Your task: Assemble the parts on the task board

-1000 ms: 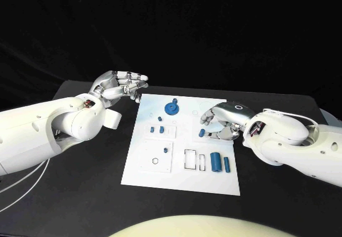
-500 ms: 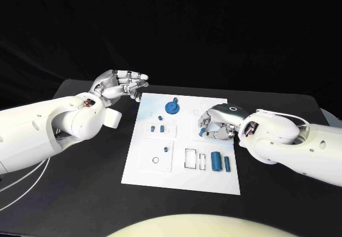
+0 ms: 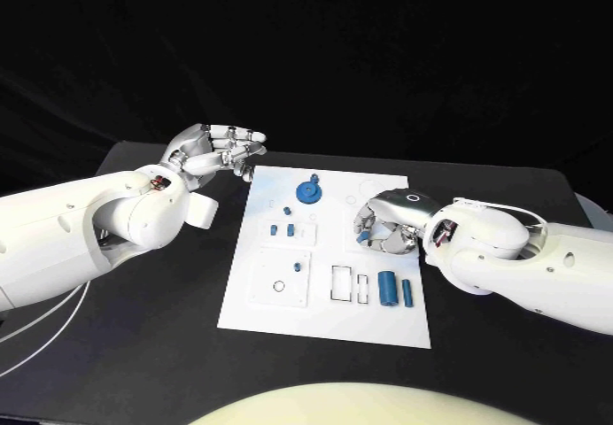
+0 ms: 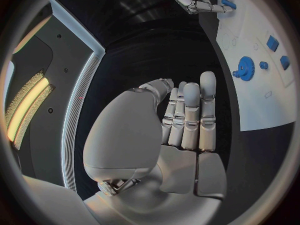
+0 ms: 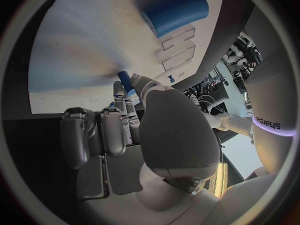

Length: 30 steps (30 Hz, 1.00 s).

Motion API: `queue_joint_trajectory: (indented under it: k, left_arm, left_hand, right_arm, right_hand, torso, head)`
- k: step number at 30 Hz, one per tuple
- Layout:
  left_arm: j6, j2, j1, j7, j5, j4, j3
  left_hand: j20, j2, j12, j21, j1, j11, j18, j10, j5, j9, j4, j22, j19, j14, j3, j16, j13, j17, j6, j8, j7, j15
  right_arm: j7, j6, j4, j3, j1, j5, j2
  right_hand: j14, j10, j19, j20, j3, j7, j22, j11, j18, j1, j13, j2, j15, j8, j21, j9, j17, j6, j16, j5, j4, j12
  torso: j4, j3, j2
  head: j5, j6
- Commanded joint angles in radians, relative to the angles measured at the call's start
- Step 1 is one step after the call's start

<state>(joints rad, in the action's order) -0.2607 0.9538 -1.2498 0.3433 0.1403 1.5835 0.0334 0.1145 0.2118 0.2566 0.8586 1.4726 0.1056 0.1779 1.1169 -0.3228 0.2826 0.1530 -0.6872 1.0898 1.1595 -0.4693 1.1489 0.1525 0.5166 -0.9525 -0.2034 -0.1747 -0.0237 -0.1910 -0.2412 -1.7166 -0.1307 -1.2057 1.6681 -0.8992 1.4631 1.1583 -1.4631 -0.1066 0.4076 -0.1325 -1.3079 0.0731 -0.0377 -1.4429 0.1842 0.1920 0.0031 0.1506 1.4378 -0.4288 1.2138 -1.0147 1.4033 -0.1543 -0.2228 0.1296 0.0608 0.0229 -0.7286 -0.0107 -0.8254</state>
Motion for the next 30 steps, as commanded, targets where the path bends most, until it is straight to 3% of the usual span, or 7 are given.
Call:
queue_joint_trajectory:
  k: [1, 5, 8, 9, 14, 21, 30]
  left_arm:
    - [0.015, -0.001, 0.0, 0.004, -0.004, 0.001, -0.001]
    - [0.015, -0.001, 0.0, 0.003, -0.004, 0.001, -0.001]
    - [0.015, -0.001, 0.0, 0.003, -0.004, 0.0, -0.001]
    - [0.015, -0.001, 0.0, 0.002, -0.004, 0.0, -0.001]
    - [0.014, -0.001, 0.0, 0.002, -0.004, 0.0, -0.001]
    - [0.015, -0.003, 0.0, 0.002, -0.004, -0.004, -0.001]
    - [0.017, -0.011, 0.0, 0.003, -0.005, -0.013, -0.001]
  left_hand:
    - [-0.005, 0.0, 0.006, -0.005, 0.005, -0.001, 0.007, -0.004, -0.005, -0.001, -0.002, 0.002, -0.001, -0.008, -0.004, -0.006, 0.003, -0.002, 0.003, -0.005, -0.004, -0.001]
    - [-0.005, 0.0, 0.006, -0.005, 0.005, -0.001, 0.007, -0.004, -0.005, -0.001, -0.002, 0.002, -0.001, -0.008, -0.004, -0.006, 0.003, -0.002, 0.003, -0.005, -0.004, -0.001]
    - [-0.005, 0.0, 0.006, -0.005, 0.005, -0.001, 0.007, -0.004, -0.005, -0.001, -0.002, 0.002, -0.001, -0.008, -0.004, -0.006, 0.003, -0.002, 0.003, -0.005, -0.004, -0.001]
    - [-0.005, 0.0, 0.006, -0.005, 0.005, -0.001, 0.007, -0.004, -0.005, -0.001, -0.002, 0.002, -0.001, -0.008, -0.004, -0.006, 0.003, -0.002, 0.003, -0.005, -0.004, -0.001]
    - [-0.005, 0.0, 0.006, -0.005, 0.005, -0.001, 0.007, -0.004, -0.005, -0.001, -0.002, 0.002, -0.001, -0.008, -0.004, -0.006, 0.003, -0.002, 0.003, -0.005, -0.004, -0.001]
    - [-0.005, 0.0, 0.006, -0.005, 0.005, -0.001, 0.007, -0.004, -0.005, -0.001, -0.002, 0.002, -0.001, -0.008, -0.004, -0.006, 0.003, -0.002, 0.003, -0.005, -0.004, -0.001]
    - [-0.005, -0.001, 0.008, -0.005, 0.005, -0.001, 0.007, -0.005, -0.005, -0.001, -0.002, 0.002, -0.001, -0.008, -0.005, -0.006, 0.003, -0.002, 0.003, -0.005, -0.004, -0.001]
  right_arm:
    - [-0.005, 0.017, 0.001, -0.001, 0.002, 0.017, 0.003]
    - [-0.011, -0.001, 0.002, -0.001, 0.002, 0.022, 0.004]
    - [-0.012, -0.02, 0.002, -0.001, 0.002, 0.025, 0.004]
    - [-0.011, -0.028, 0.001, -0.001, 0.003, 0.025, 0.004]
    - [-0.002, -0.082, -0.011, -0.001, 0.003, 0.027, 0.0]
    - [0.004, -0.152, -0.061, 0.004, -0.002, 0.025, -0.028]
    - [0.012, -0.185, -0.166, 0.013, -0.024, -0.002, -0.043]
  right_hand:
    - [0.038, 0.012, -0.058, 0.007, 0.011, -0.001, -0.212, 0.001, 0.01, -0.009, -0.002, -0.004, -0.007, 0.007, 0.009, -0.003, 0.002, -0.015, 0.008, 0.006, 0.001, 0.003]
    - [0.039, 0.029, -0.064, 0.01, 0.038, 0.003, -0.218, -0.004, 0.013, -0.018, -0.002, -0.027, -0.011, 0.02, 0.022, -0.009, 0.007, -0.04, 0.011, 0.012, 0.003, 0.005]
    - [0.04, 0.042, -0.066, 0.014, 0.065, 0.007, -0.221, -0.007, 0.014, -0.029, -0.002, -0.041, -0.015, 0.026, 0.028, -0.015, 0.008, -0.047, 0.012, 0.067, 0.012, 0.005]
    - [0.04, 0.054, -0.069, 0.015, 0.078, 0.009, -0.224, -0.011, 0.016, -0.032, 0.0, -0.054, -0.017, 0.033, 0.034, -0.019, 0.009, -0.056, 0.013, 0.069, 0.015, 0.008]
    - [0.04, 0.078, -0.073, 0.02, 0.097, 0.016, -0.229, -0.018, 0.018, -0.031, 0.005, -0.063, -0.022, 0.046, 0.046, -0.032, 0.01, -0.065, 0.014, 0.068, 0.026, 0.012]
    - [0.04, 0.086, -0.076, 0.023, 0.104, 0.018, -0.232, -0.021, 0.02, -0.028, 0.007, -0.057, -0.025, 0.055, 0.052, -0.041, 0.011, -0.067, 0.015, 0.067, 0.034, 0.011]
    - [0.041, 0.089, -0.077, 0.025, 0.11, 0.017, -0.234, -0.022, 0.021, -0.03, 0.009, -0.048, -0.026, 0.061, 0.056, -0.049, 0.013, -0.067, 0.016, 0.063, 0.048, 0.007]
  torso:
    - [-0.0002, -0.0002, 0.0]
    - [0.0008, -0.0004, 0.0]
    - [0.0014, -0.0002, 0.0]
    - [0.0014, 0.0001, 0.0]
    - [0.0011, -0.0003, -0.001]
    - [0.0008, 0.0002, 0.002]
    - [-0.0013, 0.0006, 0.003]
  head:
    - [0.0, 0.0]
    - [0.0, 0.0]
    - [0.001, -0.001]
    - [0.002, -0.001]
    - [0.0, -0.001]
    - [-0.002, -0.002]
    - [-0.011, -0.001]
